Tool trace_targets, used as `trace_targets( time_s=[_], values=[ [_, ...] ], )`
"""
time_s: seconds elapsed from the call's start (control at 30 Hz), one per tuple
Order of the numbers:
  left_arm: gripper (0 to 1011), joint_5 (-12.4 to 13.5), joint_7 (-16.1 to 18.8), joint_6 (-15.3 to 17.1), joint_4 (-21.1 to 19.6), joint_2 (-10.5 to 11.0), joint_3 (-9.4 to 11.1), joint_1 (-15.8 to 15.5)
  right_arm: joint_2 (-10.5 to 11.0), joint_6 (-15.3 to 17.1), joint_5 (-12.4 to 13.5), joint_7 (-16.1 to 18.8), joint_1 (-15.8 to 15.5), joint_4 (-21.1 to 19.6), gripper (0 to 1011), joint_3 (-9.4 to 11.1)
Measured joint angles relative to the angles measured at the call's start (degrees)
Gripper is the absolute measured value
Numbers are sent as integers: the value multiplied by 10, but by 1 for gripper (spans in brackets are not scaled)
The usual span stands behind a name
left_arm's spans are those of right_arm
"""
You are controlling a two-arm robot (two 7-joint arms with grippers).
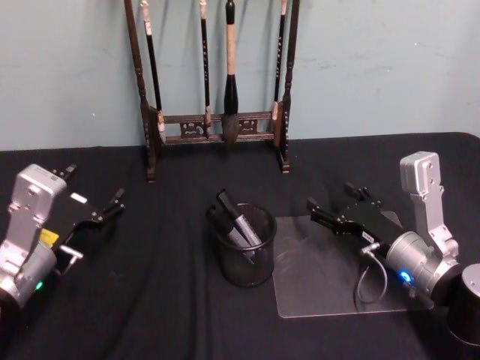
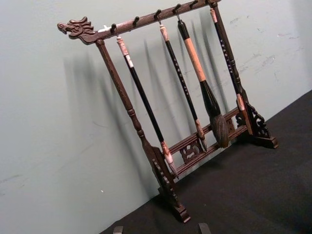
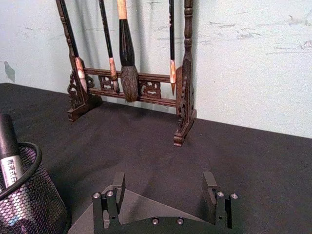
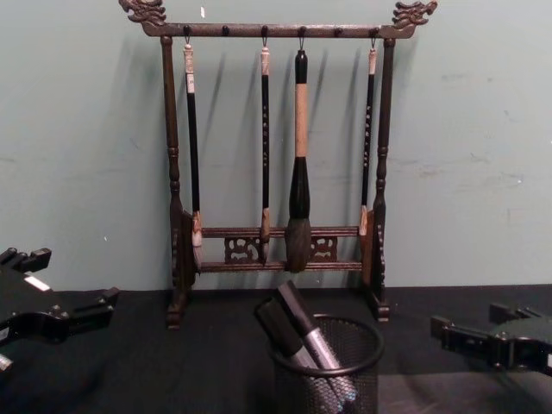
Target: Pick up the water-based marker from the table and place it into the pen holder.
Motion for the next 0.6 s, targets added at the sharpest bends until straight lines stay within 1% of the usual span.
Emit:
trace_targets(
  time_s=[0.6],
  values=[
    [1001, 0, 0, 0, 0, 0, 0, 0, 0, 0, 1, 0, 0, 0, 1002, 0]
  ],
)
